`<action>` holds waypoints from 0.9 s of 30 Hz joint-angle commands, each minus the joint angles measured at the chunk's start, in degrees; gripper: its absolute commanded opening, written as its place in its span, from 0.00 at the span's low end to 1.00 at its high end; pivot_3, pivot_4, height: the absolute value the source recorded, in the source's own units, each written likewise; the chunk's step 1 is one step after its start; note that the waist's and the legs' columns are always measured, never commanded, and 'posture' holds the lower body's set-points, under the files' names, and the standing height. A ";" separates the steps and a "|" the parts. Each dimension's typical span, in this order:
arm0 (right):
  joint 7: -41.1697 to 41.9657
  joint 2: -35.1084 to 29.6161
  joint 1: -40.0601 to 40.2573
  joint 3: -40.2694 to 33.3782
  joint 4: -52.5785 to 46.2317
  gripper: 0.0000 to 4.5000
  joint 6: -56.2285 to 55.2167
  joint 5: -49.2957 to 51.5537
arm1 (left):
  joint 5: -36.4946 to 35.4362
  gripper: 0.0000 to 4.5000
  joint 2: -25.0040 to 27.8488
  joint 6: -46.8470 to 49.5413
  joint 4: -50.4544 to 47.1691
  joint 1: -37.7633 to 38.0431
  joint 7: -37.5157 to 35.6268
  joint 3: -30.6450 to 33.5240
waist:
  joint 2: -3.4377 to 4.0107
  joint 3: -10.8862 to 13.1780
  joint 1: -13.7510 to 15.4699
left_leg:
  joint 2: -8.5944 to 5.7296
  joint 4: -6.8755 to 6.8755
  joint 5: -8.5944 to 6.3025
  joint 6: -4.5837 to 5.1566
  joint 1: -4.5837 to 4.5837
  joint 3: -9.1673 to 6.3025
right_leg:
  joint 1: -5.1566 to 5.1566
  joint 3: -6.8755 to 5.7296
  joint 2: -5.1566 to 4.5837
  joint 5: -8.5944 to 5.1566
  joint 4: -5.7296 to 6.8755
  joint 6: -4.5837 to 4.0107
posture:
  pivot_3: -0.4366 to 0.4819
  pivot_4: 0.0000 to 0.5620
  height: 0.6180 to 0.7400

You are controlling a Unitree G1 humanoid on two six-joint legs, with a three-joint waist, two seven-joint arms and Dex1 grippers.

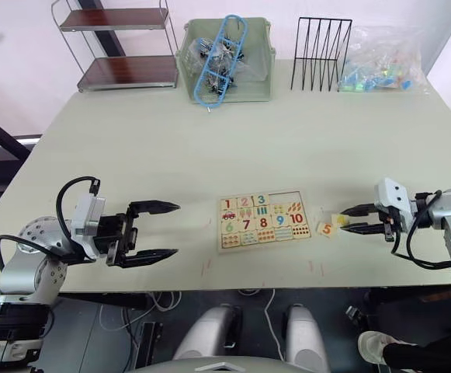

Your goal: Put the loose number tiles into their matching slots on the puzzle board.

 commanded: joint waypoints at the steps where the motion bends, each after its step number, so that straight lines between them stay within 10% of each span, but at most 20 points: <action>1: -0.49 -1.98 -2.45 -0.19 -4.84 0.20 5.11 -0.73 | -1.01 1.00 -0.03 -0.83 -1.34 0.40 0.16 1.21 | 0.00 0.00 0.00 | 0.00 0.00 0.00 0.00 -0.01 0.00 | 0.00 0.00 0.00 0.00 0.00 0.00 | 0.48 0.27 1.00; 27: -3.90 9.70 -30.06 19.49 -9.12 0.20 29.75 -16.58 | -1.28 1.00 -1.81 -0.42 -5.98 4.41 7.90 3.45 | 0.02 0.00 -0.13 | -0.02 -0.02 0.00 -0.02 -0.14 -0.04 | -0.19 -0.04 -0.01 0.01 0.00 0.00 | 0.48 0.27 1.00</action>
